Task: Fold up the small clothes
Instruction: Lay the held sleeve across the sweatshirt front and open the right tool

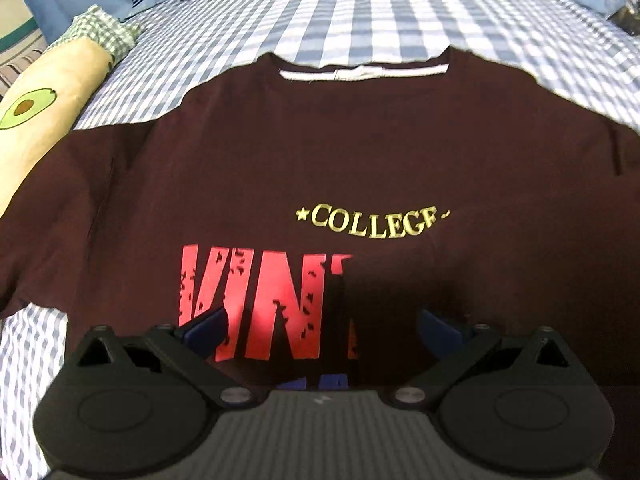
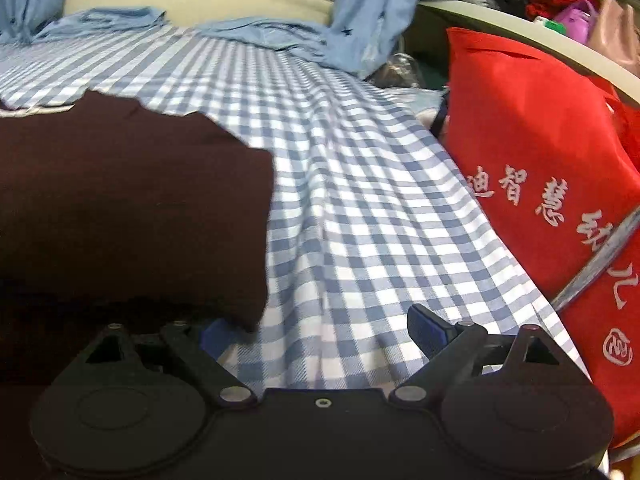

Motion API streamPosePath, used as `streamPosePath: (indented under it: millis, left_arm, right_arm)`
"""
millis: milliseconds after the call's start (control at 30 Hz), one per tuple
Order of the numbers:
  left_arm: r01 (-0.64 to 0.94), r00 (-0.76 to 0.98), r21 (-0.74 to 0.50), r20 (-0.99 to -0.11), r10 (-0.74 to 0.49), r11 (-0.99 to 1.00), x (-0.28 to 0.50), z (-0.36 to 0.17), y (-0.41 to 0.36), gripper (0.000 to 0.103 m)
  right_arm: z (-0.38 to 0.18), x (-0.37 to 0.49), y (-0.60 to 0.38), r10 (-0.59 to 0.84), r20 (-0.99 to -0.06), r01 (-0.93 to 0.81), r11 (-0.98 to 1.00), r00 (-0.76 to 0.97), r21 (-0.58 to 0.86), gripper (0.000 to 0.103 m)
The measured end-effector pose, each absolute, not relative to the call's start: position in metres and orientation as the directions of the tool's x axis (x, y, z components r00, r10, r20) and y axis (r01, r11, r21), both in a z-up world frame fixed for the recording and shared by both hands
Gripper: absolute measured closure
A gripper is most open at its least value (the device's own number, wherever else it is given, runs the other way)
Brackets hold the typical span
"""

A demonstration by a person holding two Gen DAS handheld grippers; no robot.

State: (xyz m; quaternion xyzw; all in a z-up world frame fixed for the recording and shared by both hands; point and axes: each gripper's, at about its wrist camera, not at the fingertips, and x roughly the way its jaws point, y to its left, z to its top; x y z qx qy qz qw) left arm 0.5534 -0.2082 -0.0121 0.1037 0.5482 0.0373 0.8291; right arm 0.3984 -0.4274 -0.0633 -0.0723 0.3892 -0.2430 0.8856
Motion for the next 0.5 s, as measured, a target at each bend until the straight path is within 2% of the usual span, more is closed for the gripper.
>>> streamPosePath:
  millis: [33,133,300,500]
  left_arm:
    - [0.048,0.393,0.226,-0.900,0.189,0.973,0.553,-0.015,-0.209,0.001]
    - [0.034,0.391,0.242,-0.896,0.210,0.970,0.551,-0.020,-0.210,0.000]
    - [0.001,0.382,0.228,-0.900,0.210,0.974,0.551,-0.023,-0.209,0.000]
    - [-0.031,0.375,0.212,-0.903,0.208,0.977,0.550,0.000,-0.201,0.001]
  right_arm:
    - [-0.064,0.397,-0.430,-0.495,-0.647,0.386,0.867,0.581,-0.316,0.006]
    - [-0.065,0.393,-0.440,-0.510,-0.638,0.418,0.856,0.577,-0.305,0.003]
    - [-0.069,0.392,-0.446,-0.479,-0.666,0.401,0.872,0.572,-0.282,0.003]
    - [-0.051,0.388,-0.436,-0.437,-0.697,0.368,0.893,0.568,-0.260,0.003]
